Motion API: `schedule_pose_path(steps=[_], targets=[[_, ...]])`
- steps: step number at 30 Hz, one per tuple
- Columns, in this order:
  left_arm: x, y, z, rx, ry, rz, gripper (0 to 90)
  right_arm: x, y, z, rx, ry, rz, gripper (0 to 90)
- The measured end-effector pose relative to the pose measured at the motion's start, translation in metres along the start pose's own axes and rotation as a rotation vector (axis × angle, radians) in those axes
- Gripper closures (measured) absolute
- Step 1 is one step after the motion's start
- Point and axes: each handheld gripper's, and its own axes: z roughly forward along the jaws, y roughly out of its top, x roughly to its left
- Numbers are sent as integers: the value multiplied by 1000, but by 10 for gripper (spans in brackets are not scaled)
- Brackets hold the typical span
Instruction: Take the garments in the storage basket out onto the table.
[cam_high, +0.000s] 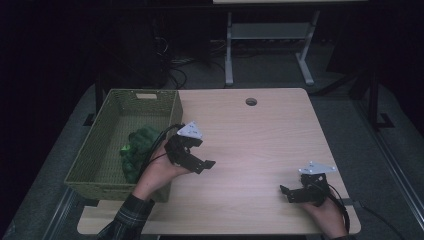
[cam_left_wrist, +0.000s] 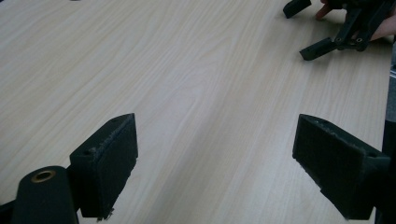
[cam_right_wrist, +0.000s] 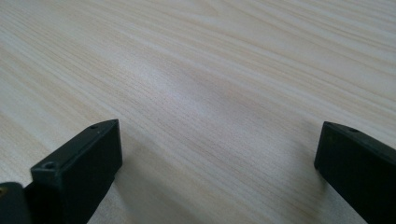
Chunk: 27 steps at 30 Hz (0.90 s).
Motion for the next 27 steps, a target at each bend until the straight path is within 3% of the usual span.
schedule_pose_path(steps=[14, 27], targets=[[18, -1, -16, 29, 48, -7, 137, 0, 0, 0, 0, 0, 0, 5], [33, -5, -32, 24, 89, -39, 139, 0, 0, 0, 0, 0, 0, 5]])
